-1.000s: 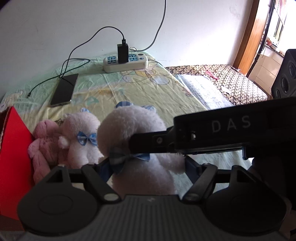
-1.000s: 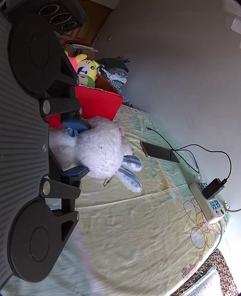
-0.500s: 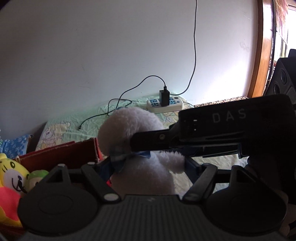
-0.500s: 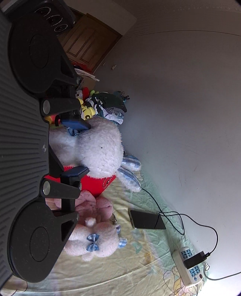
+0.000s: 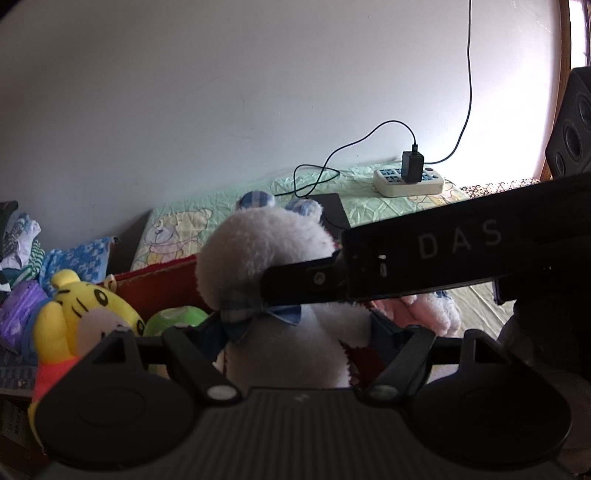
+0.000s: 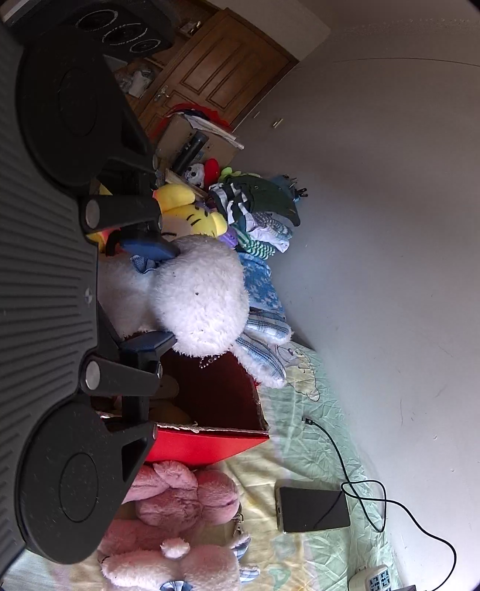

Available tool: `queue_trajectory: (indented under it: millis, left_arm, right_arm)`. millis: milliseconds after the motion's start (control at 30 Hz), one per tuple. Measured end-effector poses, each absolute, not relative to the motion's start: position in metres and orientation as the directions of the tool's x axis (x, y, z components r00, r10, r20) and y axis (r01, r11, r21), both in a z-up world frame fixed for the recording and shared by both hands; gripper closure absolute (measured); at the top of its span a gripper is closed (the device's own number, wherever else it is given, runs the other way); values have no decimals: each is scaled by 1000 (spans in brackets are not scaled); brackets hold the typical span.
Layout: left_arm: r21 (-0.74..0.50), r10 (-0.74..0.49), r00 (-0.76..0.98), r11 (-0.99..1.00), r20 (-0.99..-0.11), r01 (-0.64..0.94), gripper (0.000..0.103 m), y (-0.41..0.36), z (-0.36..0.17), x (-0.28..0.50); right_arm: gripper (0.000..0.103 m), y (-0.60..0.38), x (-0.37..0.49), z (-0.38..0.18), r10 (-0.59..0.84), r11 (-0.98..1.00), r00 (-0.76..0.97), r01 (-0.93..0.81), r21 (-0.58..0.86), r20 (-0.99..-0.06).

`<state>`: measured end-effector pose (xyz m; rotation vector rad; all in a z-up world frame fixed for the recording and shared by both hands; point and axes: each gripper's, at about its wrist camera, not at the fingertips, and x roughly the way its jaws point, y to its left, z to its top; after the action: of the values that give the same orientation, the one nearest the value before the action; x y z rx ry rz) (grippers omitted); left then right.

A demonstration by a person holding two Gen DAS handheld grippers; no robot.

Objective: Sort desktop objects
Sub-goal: 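Lift and carry the white rabbit plush with the right tool to the red box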

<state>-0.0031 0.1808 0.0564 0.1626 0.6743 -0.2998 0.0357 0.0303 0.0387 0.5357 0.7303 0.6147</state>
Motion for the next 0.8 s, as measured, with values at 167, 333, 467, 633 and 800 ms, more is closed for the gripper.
queue_trajectory:
  millis: [167, 333, 467, 633, 800]
  left_arm:
    - [51, -219, 704, 939, -676, 341, 26, 194, 38, 7]
    - [48, -218, 681, 936, -699, 349, 26, 199, 29, 17]
    - [42, -214, 670, 938, -711, 345, 26, 203, 22, 25]
    - [11, -229, 653, 940, -722, 341, 26, 213, 19, 28]
    - [24, -230, 653, 934, -721, 355, 24, 216, 18, 25]
  right_arm:
    - [58, 48, 47, 31, 633, 753, 569, -296, 587, -525]
    - [59, 62, 57, 26, 577, 808, 560, -287, 514, -594]
    - [60, 72, 63, 24, 532, 844, 564, -292, 450, -632]
    - [60, 84, 71, 24, 503, 864, 531, -303, 401, -682]
    - [57, 99, 80, 18, 469, 879, 486, -341, 334, -738]
